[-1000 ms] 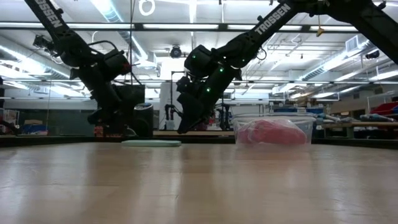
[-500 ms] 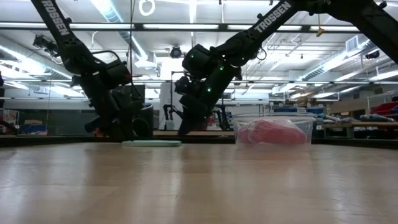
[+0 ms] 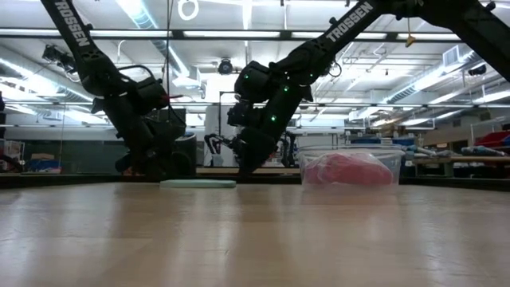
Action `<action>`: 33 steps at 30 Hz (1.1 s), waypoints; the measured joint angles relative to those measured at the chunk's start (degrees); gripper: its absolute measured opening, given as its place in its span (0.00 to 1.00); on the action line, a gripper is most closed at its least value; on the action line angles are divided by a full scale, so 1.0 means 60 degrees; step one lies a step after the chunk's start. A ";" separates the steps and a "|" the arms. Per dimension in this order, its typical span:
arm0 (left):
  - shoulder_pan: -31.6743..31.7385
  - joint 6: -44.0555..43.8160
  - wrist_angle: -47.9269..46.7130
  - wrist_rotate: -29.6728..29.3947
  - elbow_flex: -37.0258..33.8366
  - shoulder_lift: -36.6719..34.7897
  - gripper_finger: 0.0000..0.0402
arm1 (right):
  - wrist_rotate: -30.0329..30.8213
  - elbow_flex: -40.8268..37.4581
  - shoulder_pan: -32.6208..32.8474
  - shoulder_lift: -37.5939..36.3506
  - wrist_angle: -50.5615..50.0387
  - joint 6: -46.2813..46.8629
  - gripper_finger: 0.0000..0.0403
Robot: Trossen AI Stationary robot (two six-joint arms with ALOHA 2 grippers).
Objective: Roll bandage
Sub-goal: Close the green tupperware
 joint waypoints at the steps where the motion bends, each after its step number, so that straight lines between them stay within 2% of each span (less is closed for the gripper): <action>1: -0.0005 -0.0011 0.0007 0.0005 0.0000 0.0000 0.46 | 0.0007 0.0000 0.0000 0.0000 0.0004 -0.0021 0.37; 10: -0.0142 -0.0187 0.0004 0.0043 0.0000 0.0000 0.46 | 0.0375 0.0000 0.0004 0.0000 0.0219 -0.0096 0.37; 18: -0.0149 -0.0190 -0.0004 -0.0063 -0.0004 0.0000 0.46 | 0.2142 0.0000 -0.0033 0.0000 0.0255 0.0574 0.37; 25: -0.0209 -0.0185 0.0000 -0.0139 -0.0004 0.0000 0.46 | 0.1814 -0.0028 -0.0051 0.0000 0.0503 0.0615 0.37; 33: -0.0839 -0.0012 0.0004 0.0079 -0.0006 -0.0004 0.46 | 0.1680 -0.0106 -0.0014 0.0000 0.0026 0.0482 0.37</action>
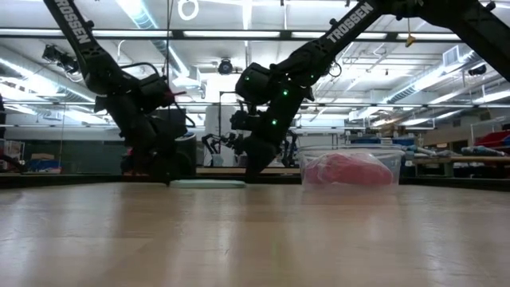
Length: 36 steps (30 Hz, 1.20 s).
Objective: Roll bandage
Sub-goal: Close the green tupperware
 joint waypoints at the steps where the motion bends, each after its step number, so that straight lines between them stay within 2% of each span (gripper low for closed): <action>1: -0.0084 0.0000 0.0000 0.0008 -0.0001 0.0000 0.46 | 0.0003 0.0000 -0.0004 0.0000 0.0003 -0.0126 0.37; 14: -0.0775 -0.0239 -0.0005 -0.0031 -0.0001 -0.0004 0.46 | -0.0877 0.0006 0.0417 -0.0022 -0.0343 -0.1064 0.37; 25: -0.1065 -0.0454 -0.0002 0.0964 -0.0016 -0.0004 0.46 | -0.1051 0.0011 0.0714 -0.0040 -0.0574 -0.1425 0.37; 27: -0.1077 -0.0466 0.0024 0.1382 -0.0025 0.0000 0.46 | -0.1135 0.0011 0.0710 -0.0040 -0.0615 -0.1475 0.37; 31: -0.1223 -0.0565 0.0663 0.3697 -0.0023 0.0004 0.46 | -0.1142 0.0015 0.0703 0.0006 -0.0520 -0.1629 0.37; 36: -0.1569 -0.1324 0.1869 0.4051 0.0009 0.0004 0.46 | -0.1151 0.0015 0.0699 0.0015 -0.0536 -0.1672 0.37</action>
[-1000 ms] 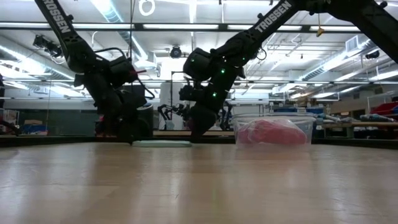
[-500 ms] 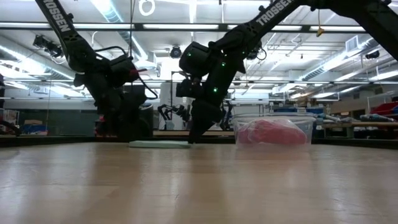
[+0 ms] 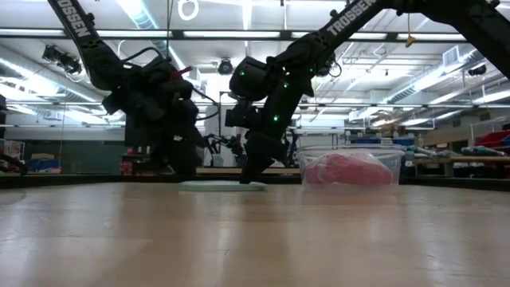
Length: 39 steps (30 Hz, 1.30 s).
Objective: Roll bandage
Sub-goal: Close the green tupperware
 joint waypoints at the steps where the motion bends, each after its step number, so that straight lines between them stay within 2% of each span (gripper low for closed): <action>1: -0.0002 -0.0112 -0.0004 0.0056 0.0024 0.0000 0.46 | 0.0030 0.0000 0.0000 0.0000 -0.0004 0.0020 0.37; 5: 0.0082 -0.0139 -0.0077 -0.0550 0.0201 -0.0001 0.46 | 0.0152 0.0000 0.0015 -0.0018 -0.0029 0.0092 0.37; 8: 0.0195 -0.0125 -0.0296 -0.1621 0.0331 0.0000 0.44 | 0.0190 0.0044 0.0020 -0.0018 -0.0132 0.0094 0.37; 11: 0.0475 -0.0145 -0.0866 -0.2823 0.0620 0.0000 0.42 | 0.0196 0.0044 0.0038 -0.0018 -0.0146 0.0092 0.37; 16: 0.1082 0.0046 -0.2130 -0.3690 0.1091 -0.0004 0.40 | 0.0192 0.0056 0.0076 -0.0038 -0.0427 -0.0001 0.37; 19: 0.1258 0.0087 -0.2718 -0.3717 0.1134 0.0030 0.40 | 0.0323 0.0062 0.0147 -0.0044 -0.0455 -0.0175 0.37; 22: 0.1337 0.0096 -0.3130 -0.3345 0.1134 0.0217 0.40 | 0.0401 0.0059 0.0214 -0.0044 -0.0348 -0.0428 0.37; 27: 0.1333 0.0106 -0.3086 -0.3296 0.1134 0.0594 0.40 | 0.0640 0.0071 0.0354 -0.0074 -0.0204 -0.0366 0.37; 31: 0.1340 0.0111 -0.2994 -0.3370 0.1134 0.0750 0.41 | 0.0981 0.0486 0.0506 -0.0279 -0.1134 -0.0008 0.37; 39: 0.1337 0.0131 -0.2893 -0.3368 0.1141 0.0843 0.41 | 0.0709 0.1461 0.0637 -0.0419 -0.4031 0.1473 0.37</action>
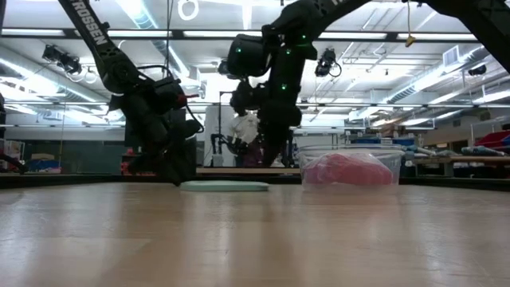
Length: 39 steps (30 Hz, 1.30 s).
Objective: Roll bandage
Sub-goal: Close the green tupperware
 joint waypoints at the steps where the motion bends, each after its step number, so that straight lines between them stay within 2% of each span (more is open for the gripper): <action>1: 0.0000 -0.0009 0.0026 0.0000 0.0000 0.0005 0.41 | -0.0154 0.0014 0.0000 0.0000 -0.0197 0.0149 0.37; 5: -0.0004 -0.0009 0.0073 -0.0001 -0.0004 0.0009 0.41 | -0.0353 -0.0023 0.0029 0.0093 -0.0808 0.0373 0.37; 17: -0.0251 -0.0018 0.0123 0.0030 -0.0004 0.0016 0.41 | -0.0426 -0.0600 0.0022 0.0095 0.0447 0.0042 0.37; 29: -0.0497 -0.0025 0.0182 0.0045 -0.0007 0.0020 0.41 | -0.0502 -0.1455 0.0024 0.0053 0.1000 0.0189 0.37; 39: -0.0641 -0.0022 0.0350 0.0056 -0.0022 0.0029 0.41 | -0.0573 -0.1534 -0.0077 0.0055 0.1552 -0.0210 0.37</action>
